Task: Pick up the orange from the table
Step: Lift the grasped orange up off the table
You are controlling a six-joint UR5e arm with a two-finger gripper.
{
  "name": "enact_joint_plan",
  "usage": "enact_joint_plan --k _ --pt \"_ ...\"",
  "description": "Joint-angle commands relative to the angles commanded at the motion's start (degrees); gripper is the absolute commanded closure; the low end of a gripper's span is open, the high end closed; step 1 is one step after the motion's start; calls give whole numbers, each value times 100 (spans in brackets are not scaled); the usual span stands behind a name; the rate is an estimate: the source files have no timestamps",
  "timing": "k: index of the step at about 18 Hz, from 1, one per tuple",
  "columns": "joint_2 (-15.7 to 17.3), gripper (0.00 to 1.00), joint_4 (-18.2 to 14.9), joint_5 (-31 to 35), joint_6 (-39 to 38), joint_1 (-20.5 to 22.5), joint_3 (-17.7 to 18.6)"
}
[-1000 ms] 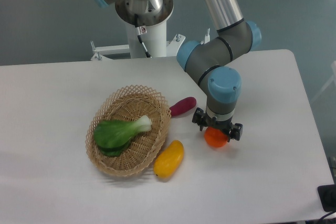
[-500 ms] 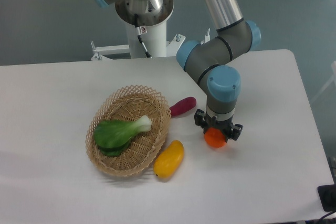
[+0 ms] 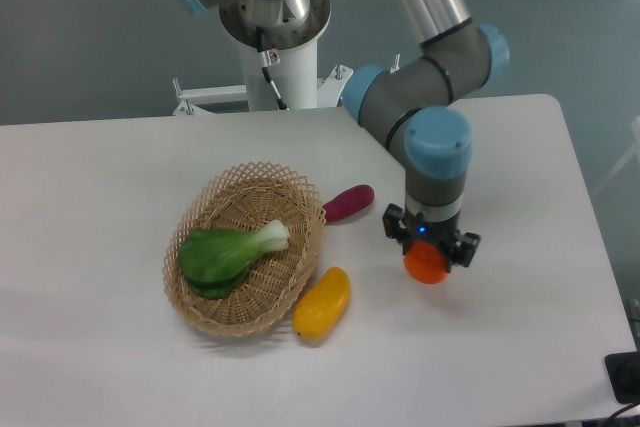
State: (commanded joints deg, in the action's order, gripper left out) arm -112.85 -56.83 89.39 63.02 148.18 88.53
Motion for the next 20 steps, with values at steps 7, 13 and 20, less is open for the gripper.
enact_joint_plan --k 7,13,20 --pt "105 36 -1848 -447 649 271 -1645" --pt "466 37 -2148 -476 1563 483 -1628" --pt "501 37 -2464 43 1916 510 -1620"
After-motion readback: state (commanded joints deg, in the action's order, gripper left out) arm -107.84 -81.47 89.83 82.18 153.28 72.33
